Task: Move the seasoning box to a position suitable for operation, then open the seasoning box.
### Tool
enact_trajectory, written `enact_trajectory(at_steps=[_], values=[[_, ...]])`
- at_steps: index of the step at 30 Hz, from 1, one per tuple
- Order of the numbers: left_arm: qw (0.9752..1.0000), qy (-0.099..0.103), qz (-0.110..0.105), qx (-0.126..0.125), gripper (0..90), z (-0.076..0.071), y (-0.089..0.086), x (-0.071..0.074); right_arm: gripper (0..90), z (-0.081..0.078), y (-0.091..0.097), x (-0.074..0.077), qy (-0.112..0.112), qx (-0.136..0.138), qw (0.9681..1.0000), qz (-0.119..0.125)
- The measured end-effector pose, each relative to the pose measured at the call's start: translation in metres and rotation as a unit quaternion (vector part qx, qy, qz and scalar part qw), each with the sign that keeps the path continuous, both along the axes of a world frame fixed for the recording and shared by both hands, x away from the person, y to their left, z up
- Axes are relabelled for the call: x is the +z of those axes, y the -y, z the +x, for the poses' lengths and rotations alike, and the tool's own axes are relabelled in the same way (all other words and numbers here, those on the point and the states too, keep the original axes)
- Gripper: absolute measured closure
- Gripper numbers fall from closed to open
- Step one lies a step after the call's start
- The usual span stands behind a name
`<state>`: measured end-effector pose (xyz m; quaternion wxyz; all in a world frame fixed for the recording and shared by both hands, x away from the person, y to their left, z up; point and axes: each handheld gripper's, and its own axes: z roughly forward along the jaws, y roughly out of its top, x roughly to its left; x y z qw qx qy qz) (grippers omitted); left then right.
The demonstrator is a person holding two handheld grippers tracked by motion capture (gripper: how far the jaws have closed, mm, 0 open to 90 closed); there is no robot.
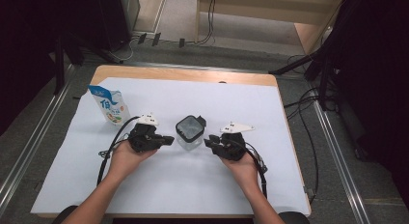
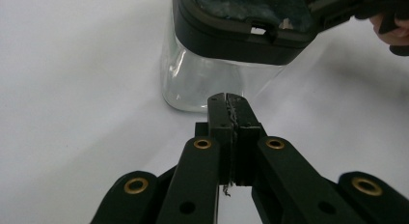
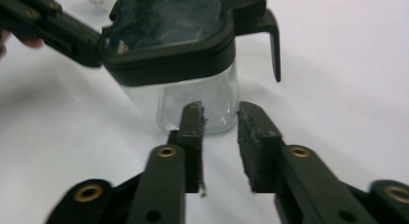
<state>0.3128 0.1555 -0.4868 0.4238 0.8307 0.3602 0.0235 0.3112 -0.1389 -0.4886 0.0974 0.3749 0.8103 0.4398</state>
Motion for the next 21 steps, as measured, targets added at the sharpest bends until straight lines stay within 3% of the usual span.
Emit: enact_trajectory(at_steps=[4,10,16,21], values=[[1.0,-0.001,0.0,0.003,90.0,0.0,0.001,0.0,85.4,0.006,0.004,0.0,0.002,0.002,0.9997,0.025],[1.0,0.0,0.0,0.009,90.0,0.002,0.002,-0.001,90.0,0.015,0.007,-0.003,-0.014,-0.005,0.9985,0.052],[0.9999,-0.011,-0.01,0.008,90.0,0.005,0.006,-0.003,90.0,0.023,0.001,-0.008,-0.019,-0.005,0.9986,0.049],[0.9999,-0.008,-0.001,0.006,90.0,0.005,0.011,-0.004,90.0,0.028,-0.004,-0.009,-0.012,-0.006,0.9989,0.046]])
